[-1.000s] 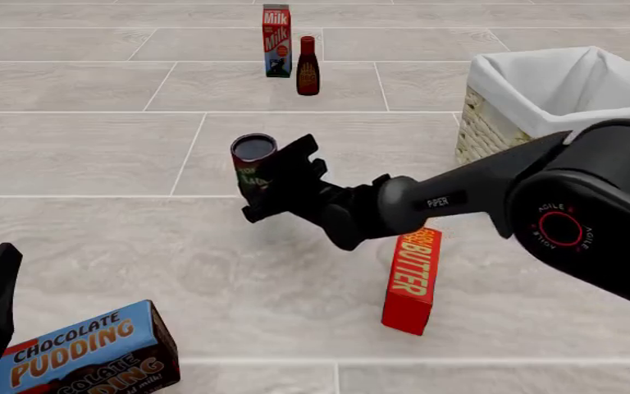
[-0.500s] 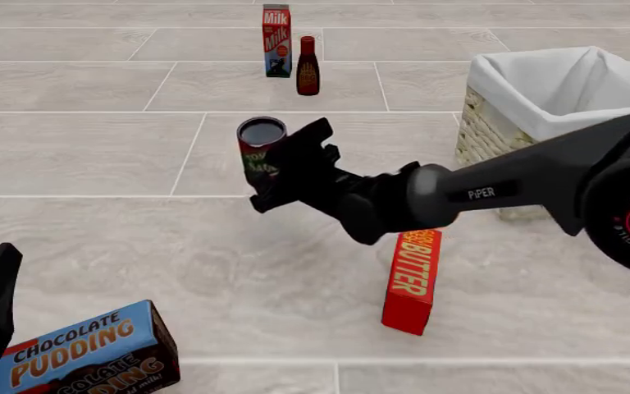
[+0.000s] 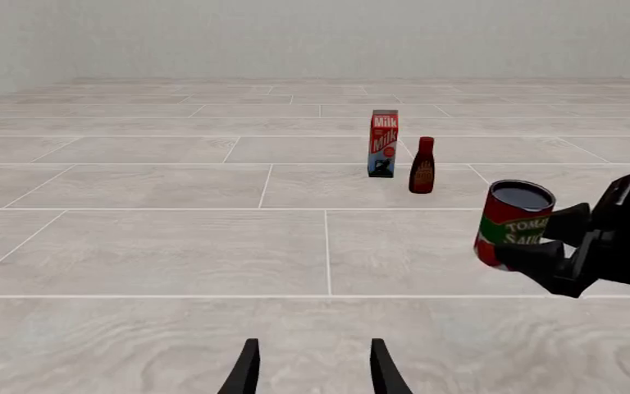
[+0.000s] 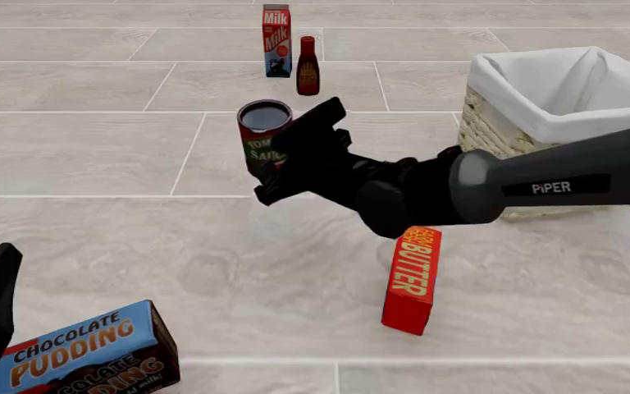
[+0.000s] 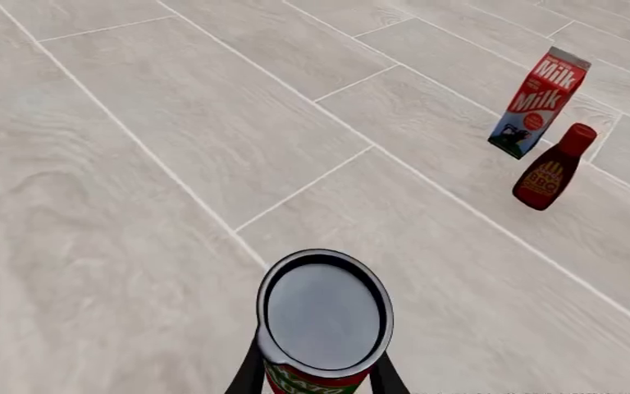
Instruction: Pick the tomato sauce and place it in the basket.
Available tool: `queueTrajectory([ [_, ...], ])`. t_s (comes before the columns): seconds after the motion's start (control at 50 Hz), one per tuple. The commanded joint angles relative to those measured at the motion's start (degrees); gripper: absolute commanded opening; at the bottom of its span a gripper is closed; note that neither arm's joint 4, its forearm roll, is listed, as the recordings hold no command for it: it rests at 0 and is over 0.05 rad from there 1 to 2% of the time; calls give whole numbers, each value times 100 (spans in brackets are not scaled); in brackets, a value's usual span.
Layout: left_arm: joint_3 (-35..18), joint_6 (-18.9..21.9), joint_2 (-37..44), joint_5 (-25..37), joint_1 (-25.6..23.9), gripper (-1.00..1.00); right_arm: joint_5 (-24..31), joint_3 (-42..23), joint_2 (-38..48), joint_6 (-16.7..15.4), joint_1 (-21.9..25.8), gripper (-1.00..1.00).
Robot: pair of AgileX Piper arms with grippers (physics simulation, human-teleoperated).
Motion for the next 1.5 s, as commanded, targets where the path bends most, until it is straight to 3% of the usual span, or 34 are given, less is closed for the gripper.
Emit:
queueTrajectory([
  [0.02, 0, 0, 0, 0, 0, 100, 262, 127, -395, 62, 4, -100],
  [0.18, 0, 0, 0, 0, 0, 100, 409, 210, -606, 61, -40, -100],
  [0.2, 0, 0, 0, 0, 0, 100, 470, 211, -652, 183, -25, -100],
  [0.44, 0, 0, 0, 0, 0, 100, 728, 250, -1004, 99, -127, -100],
  [0.8, 0, 0, 0, 0, 0, 100, 1618, 104, -1518, 324, -102, -100],
  [0.82, 0, 0, 0, 0, 0, 100, 1685, 58, -1523, 114, -230, -100],
  [0.96, 0, 0, 0, 0, 0, 100, 1891, 7, -1814, 90, -371, -100],
  [1.5, 0, 0, 0, 0, 0, 100, 1872, 283, -2380, 1, -1040, -100],
])
